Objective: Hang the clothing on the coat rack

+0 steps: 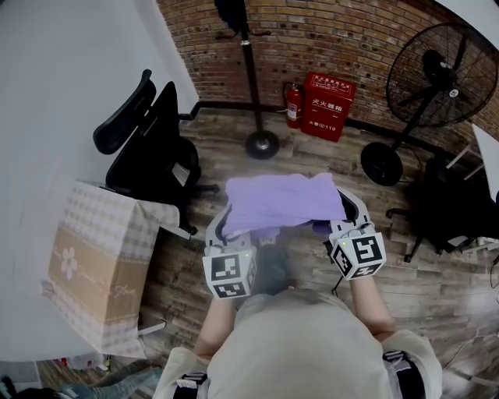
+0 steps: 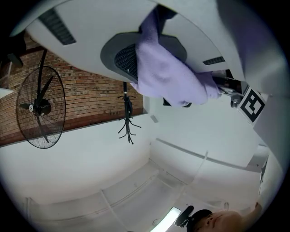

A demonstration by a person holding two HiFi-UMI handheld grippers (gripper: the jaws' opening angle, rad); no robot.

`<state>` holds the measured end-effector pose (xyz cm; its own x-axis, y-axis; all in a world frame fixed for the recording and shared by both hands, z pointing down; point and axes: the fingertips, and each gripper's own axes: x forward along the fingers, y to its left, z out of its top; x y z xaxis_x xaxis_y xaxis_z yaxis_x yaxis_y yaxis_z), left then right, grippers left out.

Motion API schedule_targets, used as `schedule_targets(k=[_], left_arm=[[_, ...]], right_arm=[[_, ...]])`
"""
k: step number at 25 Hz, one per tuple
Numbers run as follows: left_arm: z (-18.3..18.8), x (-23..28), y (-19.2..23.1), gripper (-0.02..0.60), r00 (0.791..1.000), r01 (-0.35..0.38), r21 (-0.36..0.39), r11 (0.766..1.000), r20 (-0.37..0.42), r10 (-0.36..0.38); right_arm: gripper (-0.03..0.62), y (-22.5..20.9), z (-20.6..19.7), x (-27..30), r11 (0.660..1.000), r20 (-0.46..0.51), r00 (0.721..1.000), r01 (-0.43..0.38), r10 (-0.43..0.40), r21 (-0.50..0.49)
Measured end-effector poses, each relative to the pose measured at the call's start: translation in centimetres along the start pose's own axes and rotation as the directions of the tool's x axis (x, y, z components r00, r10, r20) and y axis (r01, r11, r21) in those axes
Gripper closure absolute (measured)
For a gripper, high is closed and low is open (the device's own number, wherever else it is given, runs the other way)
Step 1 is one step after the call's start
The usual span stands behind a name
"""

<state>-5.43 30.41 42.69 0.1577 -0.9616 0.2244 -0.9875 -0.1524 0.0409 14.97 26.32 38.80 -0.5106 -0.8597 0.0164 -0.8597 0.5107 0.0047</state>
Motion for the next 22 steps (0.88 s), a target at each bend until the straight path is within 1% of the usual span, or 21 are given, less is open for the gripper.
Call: schedule_targets(k=[11, 22], left_arm=[[2.7, 8.5, 1.7, 0.500, 0.999, 0.032, 0.006, 0.999, 0.027, -0.032], [6.8, 18.0, 6.4, 0.500, 0.998, 0.052, 0.021, 0.998, 0.041, -0.053]], right_arm=[[0.576, -4.1, 0.9, 7.4, 0.999, 0.015, 0.999, 0.036, -0.036, -0.014], [0.576, -6.7, 2.7, 17.9, 0.998, 0.018, 0.999, 0.045, -0.044, -0.035]])
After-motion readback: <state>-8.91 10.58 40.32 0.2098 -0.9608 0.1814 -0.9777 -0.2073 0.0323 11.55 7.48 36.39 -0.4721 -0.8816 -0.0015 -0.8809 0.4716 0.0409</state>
